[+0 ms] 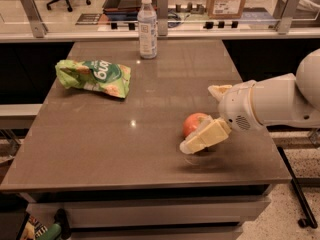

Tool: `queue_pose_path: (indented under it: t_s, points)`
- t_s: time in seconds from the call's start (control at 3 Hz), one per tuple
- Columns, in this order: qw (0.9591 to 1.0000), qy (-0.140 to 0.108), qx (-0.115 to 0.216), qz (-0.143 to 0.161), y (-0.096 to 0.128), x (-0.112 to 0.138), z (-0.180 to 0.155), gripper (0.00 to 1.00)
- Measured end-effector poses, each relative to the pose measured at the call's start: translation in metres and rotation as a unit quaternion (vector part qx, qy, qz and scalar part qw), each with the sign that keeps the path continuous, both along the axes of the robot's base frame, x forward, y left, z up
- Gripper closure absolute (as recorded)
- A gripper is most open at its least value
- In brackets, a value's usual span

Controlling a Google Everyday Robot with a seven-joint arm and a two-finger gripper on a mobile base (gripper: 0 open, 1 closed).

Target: Move apple near blue plastic bottle

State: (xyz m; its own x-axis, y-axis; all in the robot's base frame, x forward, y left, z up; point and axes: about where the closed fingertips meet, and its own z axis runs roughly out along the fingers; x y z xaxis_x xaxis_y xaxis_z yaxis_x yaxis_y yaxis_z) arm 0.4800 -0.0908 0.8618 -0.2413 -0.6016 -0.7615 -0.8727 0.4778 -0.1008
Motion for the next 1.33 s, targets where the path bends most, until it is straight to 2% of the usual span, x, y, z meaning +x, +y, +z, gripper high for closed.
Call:
queue_pose_path:
  t_s: [0.33,0.67,1.33]
  points:
    - [0.9999,0.009,0.000,0.005,0.010,-0.005,-0.015,0.12]
    - [0.9997,0.023,0.006,0.005,0.017,-0.012,-0.037,0.29]
    - [0.9997,0.023,0.005,0.006,0.017,-0.012,-0.034,0.75]
